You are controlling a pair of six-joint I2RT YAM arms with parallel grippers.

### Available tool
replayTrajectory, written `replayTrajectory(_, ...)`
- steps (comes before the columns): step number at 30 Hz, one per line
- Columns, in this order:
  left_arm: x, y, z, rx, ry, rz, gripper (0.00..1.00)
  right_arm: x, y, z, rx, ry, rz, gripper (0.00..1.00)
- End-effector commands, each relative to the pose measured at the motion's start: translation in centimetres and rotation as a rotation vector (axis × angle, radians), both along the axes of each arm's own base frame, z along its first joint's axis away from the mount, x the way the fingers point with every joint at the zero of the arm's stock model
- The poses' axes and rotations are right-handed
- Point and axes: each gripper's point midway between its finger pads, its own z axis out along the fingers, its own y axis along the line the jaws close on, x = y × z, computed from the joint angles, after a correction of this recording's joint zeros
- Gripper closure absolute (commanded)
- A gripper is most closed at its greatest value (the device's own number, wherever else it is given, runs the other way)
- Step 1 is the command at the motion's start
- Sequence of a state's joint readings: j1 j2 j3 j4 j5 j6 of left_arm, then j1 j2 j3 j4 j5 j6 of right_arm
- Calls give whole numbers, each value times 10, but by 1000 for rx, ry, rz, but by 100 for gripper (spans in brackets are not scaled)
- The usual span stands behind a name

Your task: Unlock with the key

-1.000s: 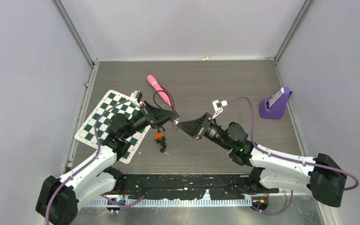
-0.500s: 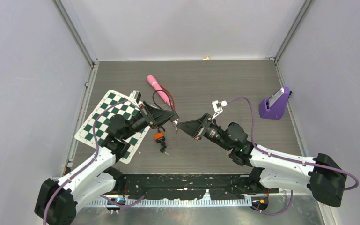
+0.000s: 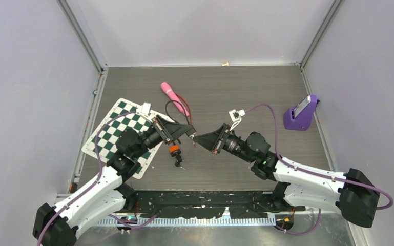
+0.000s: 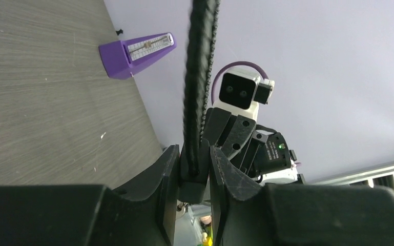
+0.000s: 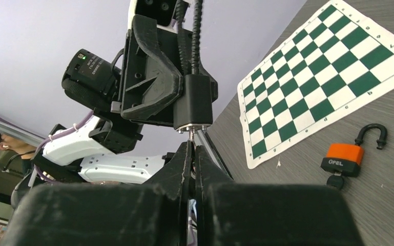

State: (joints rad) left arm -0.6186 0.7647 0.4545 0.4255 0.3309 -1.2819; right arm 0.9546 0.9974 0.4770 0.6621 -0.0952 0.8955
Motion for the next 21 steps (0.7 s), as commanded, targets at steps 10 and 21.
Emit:
replayTrajectory(10, -44, -30, 19, -183, -29, -230, 100, 22, -22, 68, 335, -214, -40, 95)
replayTrajectory(21, -45, -20, 9, -183, -56, -181, 100, 40, -57, 60, 325, -162, -183, 95)
